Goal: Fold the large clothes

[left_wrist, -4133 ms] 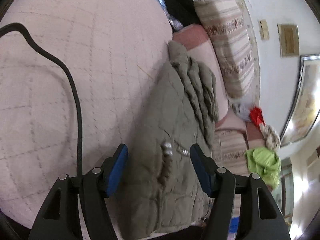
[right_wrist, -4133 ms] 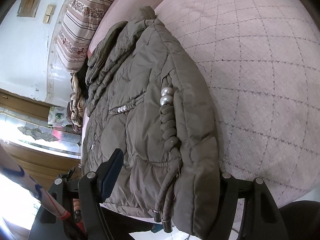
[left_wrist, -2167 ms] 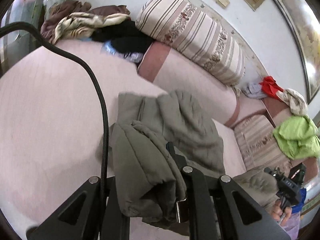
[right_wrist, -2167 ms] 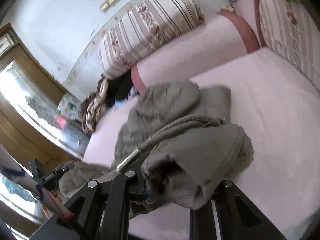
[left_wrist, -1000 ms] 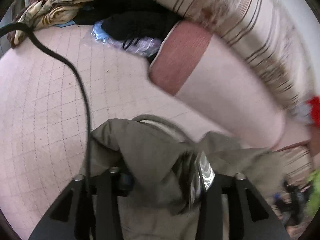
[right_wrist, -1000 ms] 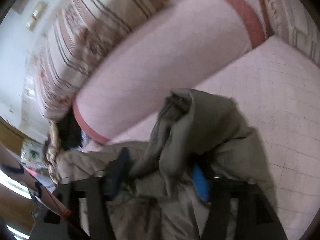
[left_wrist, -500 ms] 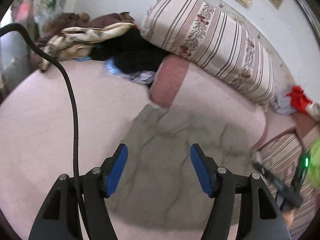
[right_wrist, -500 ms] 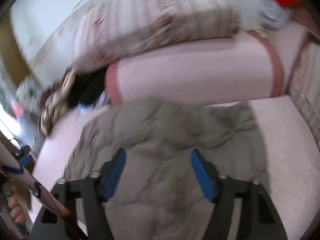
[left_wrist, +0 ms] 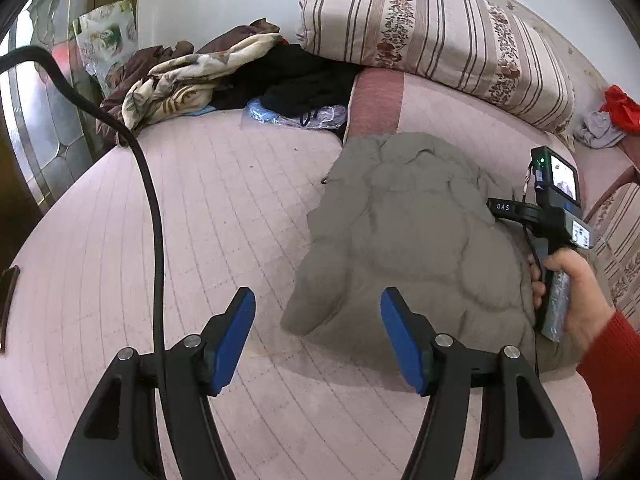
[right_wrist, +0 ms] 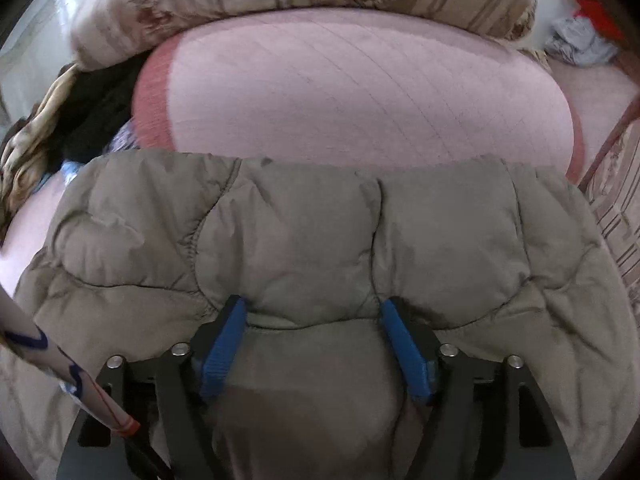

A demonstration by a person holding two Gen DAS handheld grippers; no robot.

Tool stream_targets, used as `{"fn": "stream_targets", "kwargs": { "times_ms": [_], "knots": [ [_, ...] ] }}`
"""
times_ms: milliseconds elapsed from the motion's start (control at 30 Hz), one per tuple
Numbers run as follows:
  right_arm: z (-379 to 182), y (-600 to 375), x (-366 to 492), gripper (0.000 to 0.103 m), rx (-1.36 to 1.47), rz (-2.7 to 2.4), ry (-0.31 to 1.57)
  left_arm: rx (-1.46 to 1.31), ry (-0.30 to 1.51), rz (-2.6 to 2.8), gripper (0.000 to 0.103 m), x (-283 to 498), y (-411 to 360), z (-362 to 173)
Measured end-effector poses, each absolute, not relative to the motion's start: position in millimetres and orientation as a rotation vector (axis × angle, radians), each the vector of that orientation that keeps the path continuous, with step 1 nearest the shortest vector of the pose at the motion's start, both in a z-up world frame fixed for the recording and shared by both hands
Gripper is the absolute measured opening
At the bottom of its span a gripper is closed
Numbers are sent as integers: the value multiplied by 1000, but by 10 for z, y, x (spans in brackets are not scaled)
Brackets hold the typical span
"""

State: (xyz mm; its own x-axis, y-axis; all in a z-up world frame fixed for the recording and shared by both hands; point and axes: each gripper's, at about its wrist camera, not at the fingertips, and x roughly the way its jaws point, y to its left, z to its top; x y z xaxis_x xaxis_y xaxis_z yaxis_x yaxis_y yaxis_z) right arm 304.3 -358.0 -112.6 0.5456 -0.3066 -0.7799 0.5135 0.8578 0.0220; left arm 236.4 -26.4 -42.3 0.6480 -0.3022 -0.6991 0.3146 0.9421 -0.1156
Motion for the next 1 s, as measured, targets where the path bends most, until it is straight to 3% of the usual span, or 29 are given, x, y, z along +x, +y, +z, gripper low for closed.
{"fn": "stream_targets", "kwargs": {
  "times_ms": [267,567,700,833,1000],
  "knots": [
    [-1190,-3716,3086,78,277,-501,869,19,837,-327,64,2423,-260,-552],
    [-428,-3183,2898,78,316,-341,787,-2,794,-261,64,2417,-71,-459],
    [-650,-2785,3208,78,185,-324,862,14,792,-232,64,2479,-22,-501],
    [-1106,-2685,3476,90,149,-373,923,15,798,-206,64,2597,41,-525],
    [-1034,-2804,3430,89,185,-375,914,-45,839,-222,64,2684,132,-522]
  ]
}}
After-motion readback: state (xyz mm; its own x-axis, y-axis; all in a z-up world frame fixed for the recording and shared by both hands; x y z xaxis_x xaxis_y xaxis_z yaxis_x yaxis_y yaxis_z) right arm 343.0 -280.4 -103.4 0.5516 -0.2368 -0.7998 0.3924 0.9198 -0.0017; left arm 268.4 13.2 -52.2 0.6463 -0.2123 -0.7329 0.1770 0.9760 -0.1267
